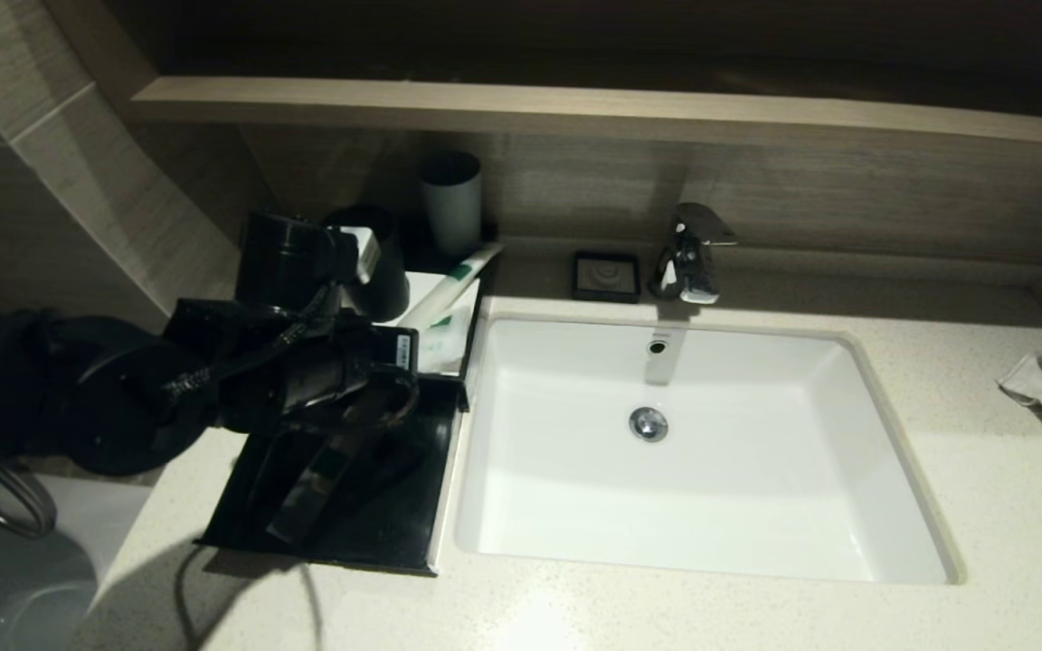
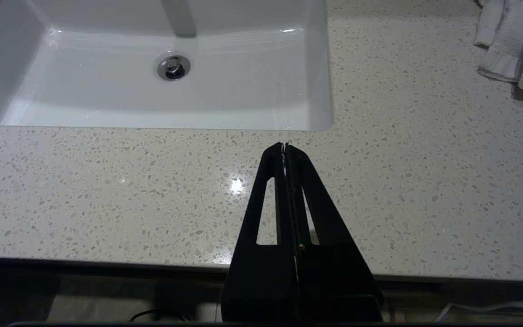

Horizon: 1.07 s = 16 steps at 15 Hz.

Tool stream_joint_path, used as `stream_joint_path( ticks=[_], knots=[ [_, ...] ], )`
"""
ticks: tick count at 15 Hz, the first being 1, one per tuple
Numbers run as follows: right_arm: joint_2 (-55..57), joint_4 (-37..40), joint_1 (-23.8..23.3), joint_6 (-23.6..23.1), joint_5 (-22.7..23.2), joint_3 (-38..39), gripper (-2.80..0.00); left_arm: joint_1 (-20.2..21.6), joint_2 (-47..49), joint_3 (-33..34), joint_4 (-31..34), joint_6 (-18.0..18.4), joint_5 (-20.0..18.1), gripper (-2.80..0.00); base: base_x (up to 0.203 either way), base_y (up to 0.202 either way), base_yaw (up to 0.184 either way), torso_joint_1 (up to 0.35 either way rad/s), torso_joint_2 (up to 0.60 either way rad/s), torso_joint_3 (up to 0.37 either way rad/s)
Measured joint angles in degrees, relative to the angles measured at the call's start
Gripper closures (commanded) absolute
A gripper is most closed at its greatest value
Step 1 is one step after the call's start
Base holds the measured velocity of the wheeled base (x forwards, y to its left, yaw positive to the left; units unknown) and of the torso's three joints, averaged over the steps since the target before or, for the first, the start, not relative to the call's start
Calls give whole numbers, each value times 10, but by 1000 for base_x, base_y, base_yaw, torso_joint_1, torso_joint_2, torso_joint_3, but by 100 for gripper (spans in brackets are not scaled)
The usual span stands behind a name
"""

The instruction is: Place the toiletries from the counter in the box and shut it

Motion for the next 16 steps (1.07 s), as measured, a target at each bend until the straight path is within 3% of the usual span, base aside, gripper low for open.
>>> stream_joint_path(
  ticks=[8, 16],
  knots=[
    [0, 0, 0, 0, 0, 0, 0, 0, -15, 1, 1, 1, 0, 0, 0, 0, 0, 0, 0, 0],
    [0, 0, 0, 0, 0, 0, 0, 1, -105, 47, 17, 1, 3, 0, 0, 0, 0, 0, 0, 0]
  ],
)
